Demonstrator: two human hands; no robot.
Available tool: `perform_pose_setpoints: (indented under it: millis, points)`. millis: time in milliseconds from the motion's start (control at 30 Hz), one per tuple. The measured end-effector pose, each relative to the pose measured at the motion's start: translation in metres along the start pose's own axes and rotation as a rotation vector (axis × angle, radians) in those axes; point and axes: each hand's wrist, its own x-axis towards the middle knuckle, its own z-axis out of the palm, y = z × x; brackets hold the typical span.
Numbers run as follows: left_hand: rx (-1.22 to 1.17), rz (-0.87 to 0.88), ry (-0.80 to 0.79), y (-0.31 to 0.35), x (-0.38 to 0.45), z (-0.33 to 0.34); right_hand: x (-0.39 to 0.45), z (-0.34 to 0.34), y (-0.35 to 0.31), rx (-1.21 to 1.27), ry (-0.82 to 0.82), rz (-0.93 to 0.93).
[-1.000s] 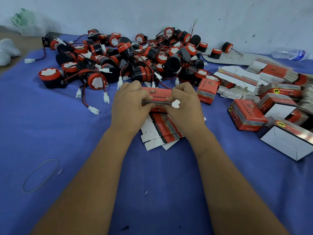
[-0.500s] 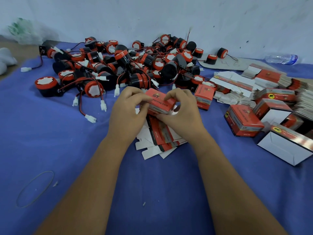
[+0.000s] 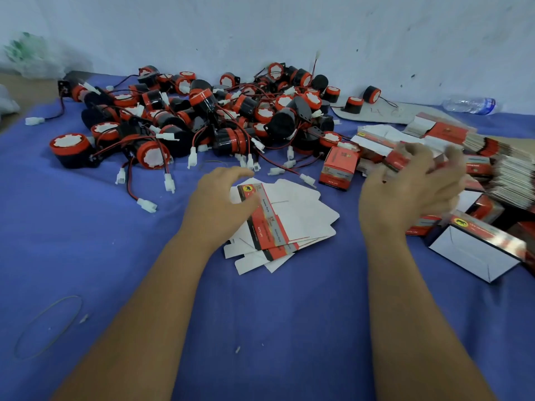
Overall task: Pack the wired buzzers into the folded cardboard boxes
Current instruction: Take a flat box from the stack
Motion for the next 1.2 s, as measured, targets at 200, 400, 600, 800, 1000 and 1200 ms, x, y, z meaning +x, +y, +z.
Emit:
perform_pose_setpoints:
  millis: [200, 400, 600, 800, 1000, 1200]
  points:
    - [0.207, -0.059, -0.208, 0.001, 0.001, 0.002, -0.041, 0.010, -0.033, 0.240, -0.488, -0.434]
    - [0.046, -0.034, 0.195, -0.003, 0.003, -0.005, -0.059, 0.022, -0.035, 0.172, -0.744, -0.543]
    - [-0.193, -0.125, 0.502, -0.002, 0.007, -0.015, -0.070, 0.013, -0.050, 0.354, -0.710, -0.694]
    - [-0.833, -0.312, 0.461, 0.001, 0.008, -0.022, -0.080, 0.012, -0.057, 0.215, -0.856, -0.819]
    - [-1.060, -0.175, 0.271, 0.003, 0.007, -0.018, -0.080, 0.008, -0.057, 0.398, -0.814, -0.676]
    - [-0.739, -0.044, 0.188, 0.014, 0.000, -0.015, -0.076, 0.012, -0.056, 0.201, -0.608, -0.668]
